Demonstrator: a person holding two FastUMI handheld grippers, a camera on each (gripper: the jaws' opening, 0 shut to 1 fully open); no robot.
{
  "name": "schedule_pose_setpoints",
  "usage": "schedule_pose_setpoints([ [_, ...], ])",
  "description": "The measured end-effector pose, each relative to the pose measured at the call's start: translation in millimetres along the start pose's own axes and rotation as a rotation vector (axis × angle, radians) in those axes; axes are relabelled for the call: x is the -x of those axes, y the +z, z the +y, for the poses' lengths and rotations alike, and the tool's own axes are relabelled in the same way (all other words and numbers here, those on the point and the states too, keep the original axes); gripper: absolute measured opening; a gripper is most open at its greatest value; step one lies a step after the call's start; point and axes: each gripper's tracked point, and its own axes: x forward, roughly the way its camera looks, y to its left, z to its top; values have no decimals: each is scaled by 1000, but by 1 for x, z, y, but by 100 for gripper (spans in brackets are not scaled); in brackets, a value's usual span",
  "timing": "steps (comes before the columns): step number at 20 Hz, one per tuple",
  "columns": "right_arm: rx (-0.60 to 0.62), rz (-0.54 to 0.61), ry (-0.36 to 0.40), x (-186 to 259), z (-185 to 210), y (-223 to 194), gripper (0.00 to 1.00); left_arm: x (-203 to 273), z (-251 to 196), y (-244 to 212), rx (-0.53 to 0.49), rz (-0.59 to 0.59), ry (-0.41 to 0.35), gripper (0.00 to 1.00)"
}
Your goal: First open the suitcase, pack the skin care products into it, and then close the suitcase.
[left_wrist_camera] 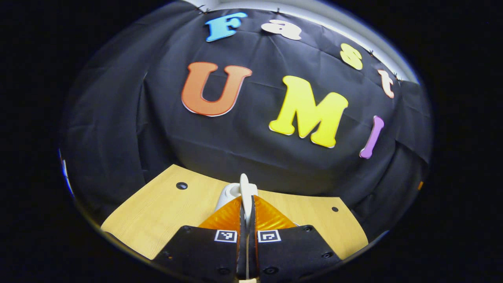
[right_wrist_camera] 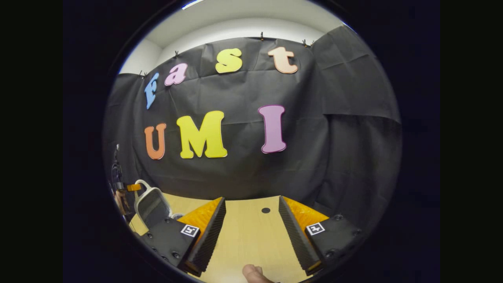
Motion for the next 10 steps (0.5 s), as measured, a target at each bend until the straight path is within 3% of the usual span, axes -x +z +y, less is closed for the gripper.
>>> schedule_pose_setpoints([
  [3,1,4,20,-1,-9,0,80,-2,-53,-14,-93,32,-44,5],
  [10,1,29,29,-4,-37,-9,80,-24,-162,-98,-253,189,-153,5],
])
